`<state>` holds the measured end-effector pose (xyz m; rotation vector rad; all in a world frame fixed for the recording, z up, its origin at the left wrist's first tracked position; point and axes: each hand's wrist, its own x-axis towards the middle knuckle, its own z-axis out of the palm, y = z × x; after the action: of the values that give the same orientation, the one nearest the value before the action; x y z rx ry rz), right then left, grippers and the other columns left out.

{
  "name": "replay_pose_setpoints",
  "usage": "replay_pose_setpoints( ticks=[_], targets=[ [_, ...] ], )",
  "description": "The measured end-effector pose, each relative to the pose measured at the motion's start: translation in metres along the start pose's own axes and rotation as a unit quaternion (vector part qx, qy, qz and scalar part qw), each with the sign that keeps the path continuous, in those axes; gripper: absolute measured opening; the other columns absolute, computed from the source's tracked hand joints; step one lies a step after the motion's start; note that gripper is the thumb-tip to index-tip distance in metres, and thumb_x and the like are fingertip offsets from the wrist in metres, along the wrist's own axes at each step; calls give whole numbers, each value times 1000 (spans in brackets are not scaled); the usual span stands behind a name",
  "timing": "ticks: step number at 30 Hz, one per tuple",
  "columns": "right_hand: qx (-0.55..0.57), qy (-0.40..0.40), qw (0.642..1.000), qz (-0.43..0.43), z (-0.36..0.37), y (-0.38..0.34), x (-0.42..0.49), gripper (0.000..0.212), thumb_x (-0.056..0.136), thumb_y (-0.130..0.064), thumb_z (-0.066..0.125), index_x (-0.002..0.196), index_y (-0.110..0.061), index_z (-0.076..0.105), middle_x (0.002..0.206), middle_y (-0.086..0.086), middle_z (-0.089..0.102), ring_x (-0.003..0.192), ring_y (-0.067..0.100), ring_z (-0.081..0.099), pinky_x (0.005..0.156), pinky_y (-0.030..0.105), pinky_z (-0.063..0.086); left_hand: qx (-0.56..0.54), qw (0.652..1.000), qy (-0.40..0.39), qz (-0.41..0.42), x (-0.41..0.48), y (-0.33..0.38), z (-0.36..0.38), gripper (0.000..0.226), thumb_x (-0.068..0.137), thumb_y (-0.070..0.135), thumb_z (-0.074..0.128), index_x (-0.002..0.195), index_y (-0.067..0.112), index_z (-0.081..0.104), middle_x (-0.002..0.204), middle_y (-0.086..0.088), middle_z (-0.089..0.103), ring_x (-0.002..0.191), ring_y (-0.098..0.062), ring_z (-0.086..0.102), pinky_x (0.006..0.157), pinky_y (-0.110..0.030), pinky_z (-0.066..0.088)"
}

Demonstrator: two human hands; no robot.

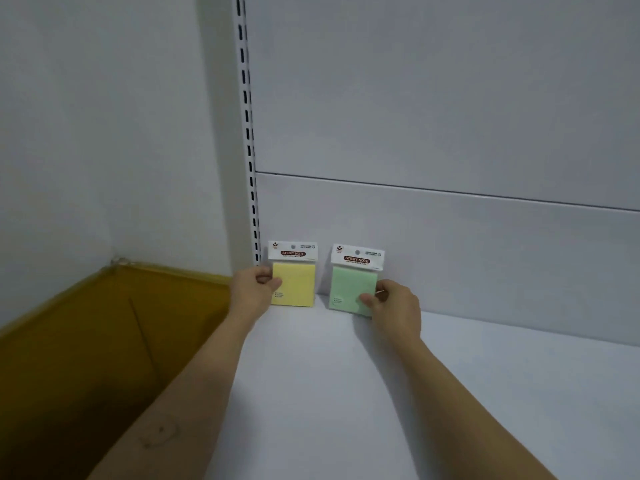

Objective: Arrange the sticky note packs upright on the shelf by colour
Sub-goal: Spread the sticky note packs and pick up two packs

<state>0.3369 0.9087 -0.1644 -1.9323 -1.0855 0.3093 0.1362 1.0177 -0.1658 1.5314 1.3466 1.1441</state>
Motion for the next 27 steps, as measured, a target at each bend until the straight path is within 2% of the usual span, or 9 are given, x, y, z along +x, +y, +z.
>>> replay_pose_setpoints(
  ticks=[4, 8, 13, 18, 22, 24, 27],
  targets=[
    [39, 35, 999, 10, 8, 10, 3, 13, 83, -26, 69, 95, -20, 70, 80, -5, 66, 84, 19, 62, 71, 29, 43, -9, 999, 18, 30, 6, -12, 4, 14, 83, 6, 68, 98, 7, 68, 82, -4, 65, 77, -16, 61, 78, -29, 50],
    [24, 35, 999, -1, 11, 13, 10, 15, 83, -29, 69, 95, -20, 71, 79, -8, 65, 82, 16, 62, 70, 27, 42, -18, 999, 21, 47, 12, -17, 7, 12, 83, 8, 69, 93, 15, 67, 77, 6, 64, 73, -8, 60, 73, -22, 48],
    [0, 34, 999, -12, 16, 15, 12, 19, 83, -34, 68, 97, -21, 72, 78, -9, 64, 84, 17, 62, 72, 28, 44, -9, 997, 33, 73, 14, -19, 11, 11, 84, 8, 68, 92, 14, 66, 74, 10, 62, 68, -1, 57, 66, -11, 46],
    [-30, 23, 999, -20, 19, 14, 14, 21, 86, -37, 64, 97, -21, 70, 77, -9, 62, 79, 16, 57, 68, 27, 38, 3, 996, 40, 82, 16, -20, 14, 10, 84, 11, 69, 93, 13, 66, 74, 10, 61, 69, -2, 57, 67, -14, 45],
    [-68, 5, 997, -43, 20, 11, 10, 27, 88, -43, 60, 95, -19, 70, 83, -4, 68, 84, 21, 61, 71, 32, 46, 3, 996, 39, 79, 16, -21, 15, 11, 84, 13, 69, 95, 11, 67, 75, 10, 62, 71, -6, 59, 71, -19, 50],
    [-66, -4, 997, -40, 20, 9, 9, 27, 83, -46, 64, 92, -22, 69, 84, -6, 69, 83, 19, 62, 75, 33, 50, 2, 997, 29, 71, 17, -23, 12, 13, 83, 16, 70, 95, 13, 66, 78, 8, 64, 76, -10, 62, 76, -25, 52],
    [-72, -25, 997, -33, 20, 9, 9, 22, 76, -38, 71, 91, -24, 68, 82, -9, 68, 82, 16, 63, 76, 33, 51, -3, 999, -18, 51, 16, -24, 6, 29, 78, 20, 76, 103, 12, 63, 90, 4, 66, 84, -10, 63, 79, -24, 52]
  ],
)
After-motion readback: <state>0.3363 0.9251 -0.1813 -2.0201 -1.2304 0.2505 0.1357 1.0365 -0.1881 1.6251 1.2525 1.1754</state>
